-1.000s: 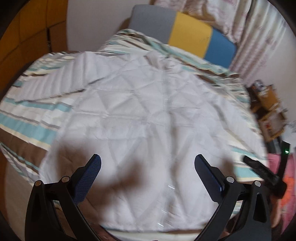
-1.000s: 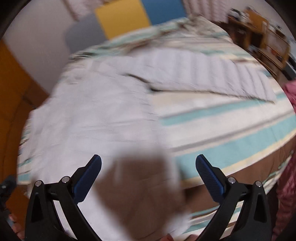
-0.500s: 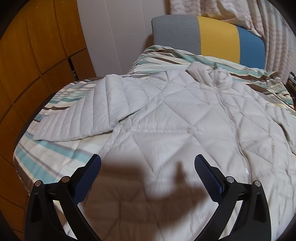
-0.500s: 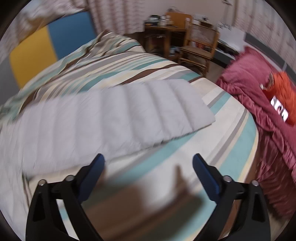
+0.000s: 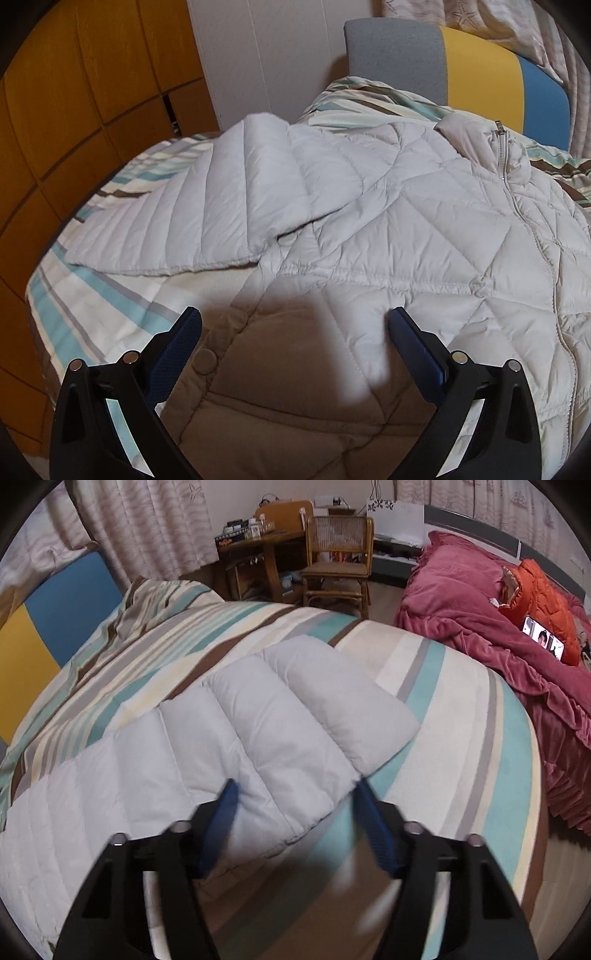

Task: Fold large clothes
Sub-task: 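Grasp the sleeve cuff nearest the right tool with the right tool, then carry the held sleeve across the jacket body and release it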

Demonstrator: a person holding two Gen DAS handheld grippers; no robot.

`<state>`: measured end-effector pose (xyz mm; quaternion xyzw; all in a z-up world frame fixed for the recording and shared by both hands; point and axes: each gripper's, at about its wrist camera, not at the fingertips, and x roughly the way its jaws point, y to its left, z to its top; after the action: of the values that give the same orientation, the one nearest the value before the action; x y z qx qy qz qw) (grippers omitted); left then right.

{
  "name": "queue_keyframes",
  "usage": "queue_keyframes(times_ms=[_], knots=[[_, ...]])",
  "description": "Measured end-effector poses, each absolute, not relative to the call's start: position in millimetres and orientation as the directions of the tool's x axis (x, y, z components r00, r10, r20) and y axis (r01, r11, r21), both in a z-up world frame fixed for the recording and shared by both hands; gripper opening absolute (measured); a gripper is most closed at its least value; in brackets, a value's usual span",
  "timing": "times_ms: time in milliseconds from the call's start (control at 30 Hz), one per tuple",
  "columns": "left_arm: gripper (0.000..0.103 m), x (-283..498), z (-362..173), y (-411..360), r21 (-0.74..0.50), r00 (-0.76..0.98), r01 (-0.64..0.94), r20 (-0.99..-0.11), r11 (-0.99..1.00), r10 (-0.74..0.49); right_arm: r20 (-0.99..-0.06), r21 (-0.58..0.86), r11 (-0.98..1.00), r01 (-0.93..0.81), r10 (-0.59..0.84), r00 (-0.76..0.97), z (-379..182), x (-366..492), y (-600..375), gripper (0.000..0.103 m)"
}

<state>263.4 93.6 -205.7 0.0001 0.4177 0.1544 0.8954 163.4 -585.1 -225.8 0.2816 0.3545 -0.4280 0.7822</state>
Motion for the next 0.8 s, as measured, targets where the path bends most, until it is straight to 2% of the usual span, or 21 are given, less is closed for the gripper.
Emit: queue_keyframes(times_ms=[33, 100, 200, 367, 600, 800], knots=[[0.100, 263.1, -208.2, 95.4, 0.119, 0.602, -0.277, -0.752, 0.953, 0.269, -0.789, 0.155, 0.469, 0.870, -0.471, 0.394, -225.5, 162.5, -586.6, 0.035], [0.100, 263.2, -213.0, 98.3, 0.107, 0.596, -0.279, -0.760, 0.954, 0.260, -0.782, 0.195, 0.463, 0.864, -0.459, 0.422, -226.3, 162.2, -589.4, 0.019], [0.100, 261.8, -216.9, 92.6, 0.138, 0.591, -0.277, -0.756, 0.951, 0.282, -0.766, 0.206, 0.483, 0.851, -0.461, 0.448, -223.8, 167.2, -589.1, 0.011], [0.100, 265.2, -223.5, 78.2, 0.243, 0.567, -0.267, -0.743, 0.932, 0.356, -0.708, 0.148, 0.553, 0.820, -0.520, 0.478, -207.8, 177.4, -573.6, 0.009], [0.100, 263.7, -223.5, 88.6, 0.178, 0.574, -0.276, -0.758, 0.945, 0.310, -0.592, 0.007, 0.688, 0.726, -0.582, 0.557, -176.1, 197.9, -518.1, 0.008], [0.100, 254.7, -207.2, 88.6, 0.192, 0.619, -0.319, -0.699, 0.928, 0.358, -0.514, -0.065, 0.808, 0.585, -0.529, 0.675, -148.7, 220.3, -447.6, 0.008]])
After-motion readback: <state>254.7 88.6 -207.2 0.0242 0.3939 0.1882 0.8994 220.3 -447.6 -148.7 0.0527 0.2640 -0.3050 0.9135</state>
